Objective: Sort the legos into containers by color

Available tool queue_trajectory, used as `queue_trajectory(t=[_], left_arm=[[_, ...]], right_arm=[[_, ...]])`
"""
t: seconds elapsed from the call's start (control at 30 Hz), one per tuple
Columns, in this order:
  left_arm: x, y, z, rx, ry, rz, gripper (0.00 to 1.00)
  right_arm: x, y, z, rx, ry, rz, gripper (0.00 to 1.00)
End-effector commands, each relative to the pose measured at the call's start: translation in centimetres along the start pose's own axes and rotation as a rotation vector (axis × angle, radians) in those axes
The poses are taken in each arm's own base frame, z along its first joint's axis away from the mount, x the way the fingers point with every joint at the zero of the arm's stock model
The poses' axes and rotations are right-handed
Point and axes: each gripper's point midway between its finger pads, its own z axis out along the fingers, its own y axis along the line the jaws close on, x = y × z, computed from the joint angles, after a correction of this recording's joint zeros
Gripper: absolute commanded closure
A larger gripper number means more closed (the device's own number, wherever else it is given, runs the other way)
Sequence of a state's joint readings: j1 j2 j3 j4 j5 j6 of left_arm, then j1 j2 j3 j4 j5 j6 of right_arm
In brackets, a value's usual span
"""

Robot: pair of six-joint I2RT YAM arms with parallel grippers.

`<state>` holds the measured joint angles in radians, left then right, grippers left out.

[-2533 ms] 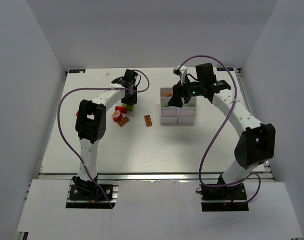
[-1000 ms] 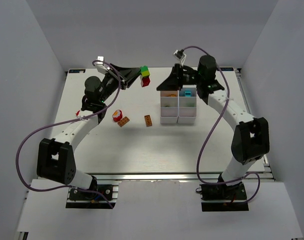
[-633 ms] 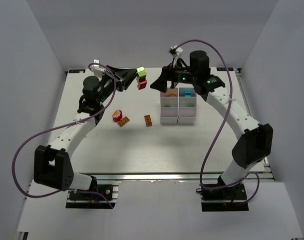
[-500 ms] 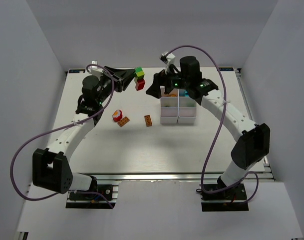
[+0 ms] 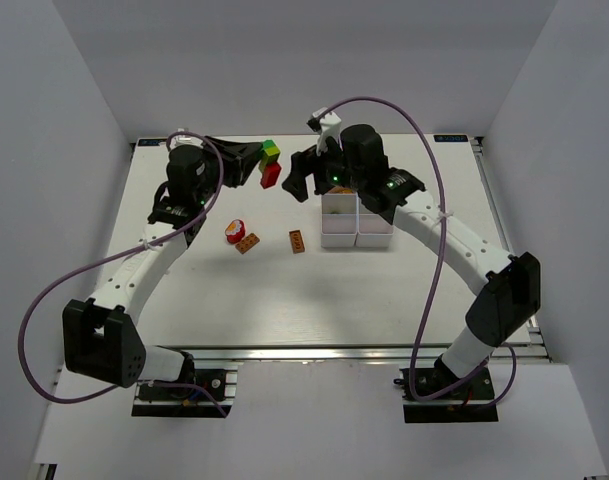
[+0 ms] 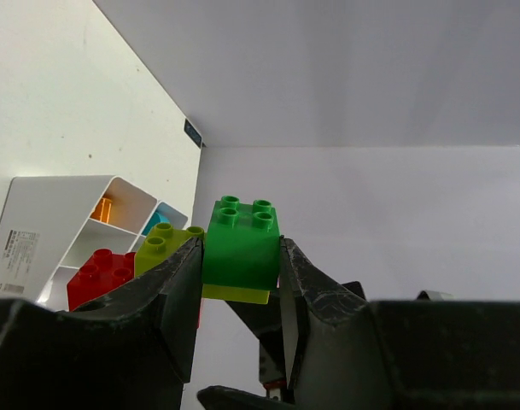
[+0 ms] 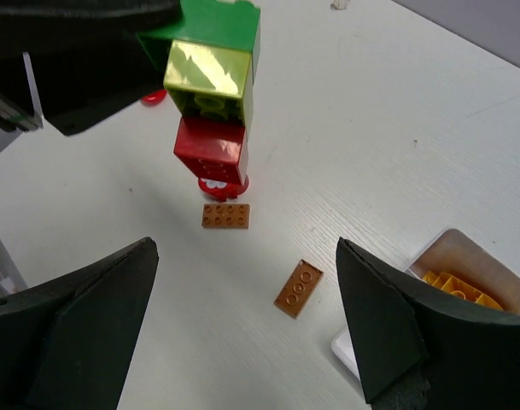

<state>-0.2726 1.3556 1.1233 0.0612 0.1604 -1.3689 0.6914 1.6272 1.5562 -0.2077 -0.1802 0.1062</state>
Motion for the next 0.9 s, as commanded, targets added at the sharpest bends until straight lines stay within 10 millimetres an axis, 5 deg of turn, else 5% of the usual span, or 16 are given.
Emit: queue_trajectory(t=[0.0,0.87], left_arm=[[-0.4,-2.0,-0.8,0.031,-0.027,0.019,1.0],[1.1,-1.9,-0.7,0.032,-0.025,0.018,1.0]], right_arm=[[-4.2,0.6,0.0,0.03,-0.117,0.03,0.11],[-5.1,1.0,3.3,0.036,-0.131,0.158,0.19]])
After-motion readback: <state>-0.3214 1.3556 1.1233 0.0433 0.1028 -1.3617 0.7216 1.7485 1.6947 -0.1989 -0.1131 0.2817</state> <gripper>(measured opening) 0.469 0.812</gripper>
